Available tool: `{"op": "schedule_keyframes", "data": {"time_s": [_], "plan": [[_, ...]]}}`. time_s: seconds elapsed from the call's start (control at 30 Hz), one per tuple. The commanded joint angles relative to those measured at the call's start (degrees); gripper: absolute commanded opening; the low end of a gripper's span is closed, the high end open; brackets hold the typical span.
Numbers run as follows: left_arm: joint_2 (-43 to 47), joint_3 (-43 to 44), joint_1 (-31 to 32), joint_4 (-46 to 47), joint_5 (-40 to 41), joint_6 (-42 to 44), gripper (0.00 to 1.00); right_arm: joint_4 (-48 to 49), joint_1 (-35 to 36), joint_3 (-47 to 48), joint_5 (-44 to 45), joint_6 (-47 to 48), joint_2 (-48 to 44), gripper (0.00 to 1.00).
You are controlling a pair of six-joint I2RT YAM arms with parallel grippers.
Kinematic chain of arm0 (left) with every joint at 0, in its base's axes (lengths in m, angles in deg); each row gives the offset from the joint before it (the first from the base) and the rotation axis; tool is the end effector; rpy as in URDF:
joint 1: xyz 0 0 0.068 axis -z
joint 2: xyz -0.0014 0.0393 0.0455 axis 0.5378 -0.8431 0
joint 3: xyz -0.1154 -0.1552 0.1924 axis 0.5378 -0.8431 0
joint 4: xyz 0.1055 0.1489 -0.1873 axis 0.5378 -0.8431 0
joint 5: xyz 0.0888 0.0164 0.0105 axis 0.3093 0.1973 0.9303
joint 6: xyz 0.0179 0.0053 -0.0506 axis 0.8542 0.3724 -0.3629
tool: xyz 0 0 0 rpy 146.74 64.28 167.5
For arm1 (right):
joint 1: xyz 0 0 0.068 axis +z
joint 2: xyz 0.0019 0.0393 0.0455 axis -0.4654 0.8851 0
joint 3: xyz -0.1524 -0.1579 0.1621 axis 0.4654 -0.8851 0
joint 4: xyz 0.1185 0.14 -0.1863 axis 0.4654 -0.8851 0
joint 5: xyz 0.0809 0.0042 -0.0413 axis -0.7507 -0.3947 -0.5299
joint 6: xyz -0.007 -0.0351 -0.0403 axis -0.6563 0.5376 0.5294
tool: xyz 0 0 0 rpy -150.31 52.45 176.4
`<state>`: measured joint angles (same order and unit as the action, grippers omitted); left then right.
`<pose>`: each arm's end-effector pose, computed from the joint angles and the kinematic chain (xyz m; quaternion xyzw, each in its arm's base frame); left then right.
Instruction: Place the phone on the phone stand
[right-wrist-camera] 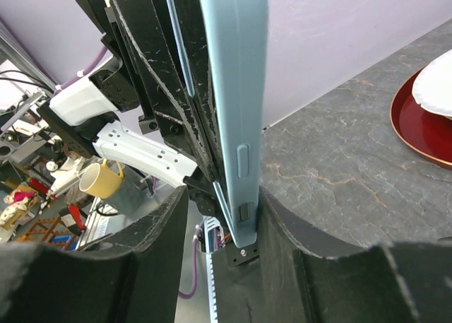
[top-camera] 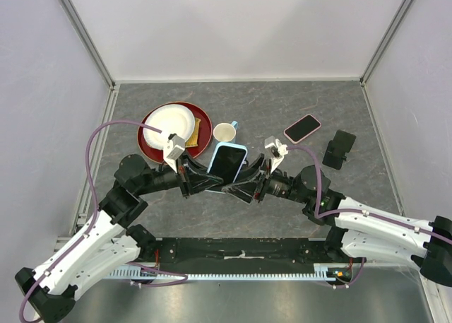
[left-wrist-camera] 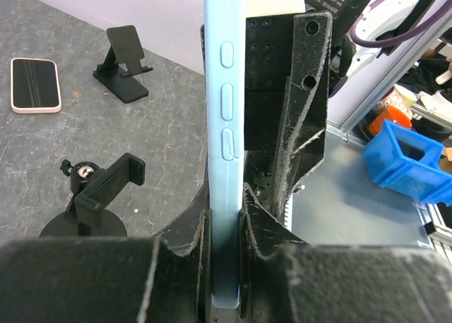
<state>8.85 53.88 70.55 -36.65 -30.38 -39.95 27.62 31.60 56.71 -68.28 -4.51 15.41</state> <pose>0.1101 -0.1144 0.3483 0.3311 0.5994 -0.5410 0.4883 0.1028 0.1936 0.3179 -0.2435 0.5917 0.6231 0.4498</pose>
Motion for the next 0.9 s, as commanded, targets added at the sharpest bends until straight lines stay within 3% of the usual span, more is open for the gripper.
{"op": "schedule_keyframes", "data": {"time_s": [0.0, 0.33, 0.5, 0.6, 0.67, 0.77, 0.8, 0.87], "plan": [[1.7, 0.0, -0.2, 7.2, 6.1, -1.4, 0.02, 9.2, 0.5, -1.2, -2.7, -2.7, 0.6, 0.47], [1.3, -0.6, -0.6, 9.0, 6.2, -5.5, 0.02, 15.8, 1.0, -0.1, -5.2, -4.0, 6.5, 0.38], [1.1, -0.3, -0.8, 8.4, 7.5, -6.8, 0.02, 16.6, 1.3, 0.0, -4.8, -3.6, 7.1, 0.22], [0.7, -0.1, -0.8, 8.6, 6.8, -7.5, 0.02, 16.7, 1.3, -1.0, -3.0, -3.1, 5.8, 0.0], [0.0, 0.4, -0.8, 8.3, 6.4, -7.6, 0.02, 16.5, 1.2, -2.0, -2.8, -2.2, 5.1, 0.0], [-1.4, 2.3, -0.8, 4.7, 6.7, -6.8, 0.31, 13.9, 1.3, -3.3, -3.6, -1.2, 3.0, 0.0], [-1.6, 2.5, -0.8, 3.9, 6.2, -7.0, 0.54, 13.4, 1.3, -4.0, -3.9, -0.5, 1.8, 0.0], [-2.9, 3.4, -0.8, 3.8, 2.6, -7.0, 0.66, 12.7, 1.3, -4.6, -5.7, -0.1, 1.0, 0.0]]}}
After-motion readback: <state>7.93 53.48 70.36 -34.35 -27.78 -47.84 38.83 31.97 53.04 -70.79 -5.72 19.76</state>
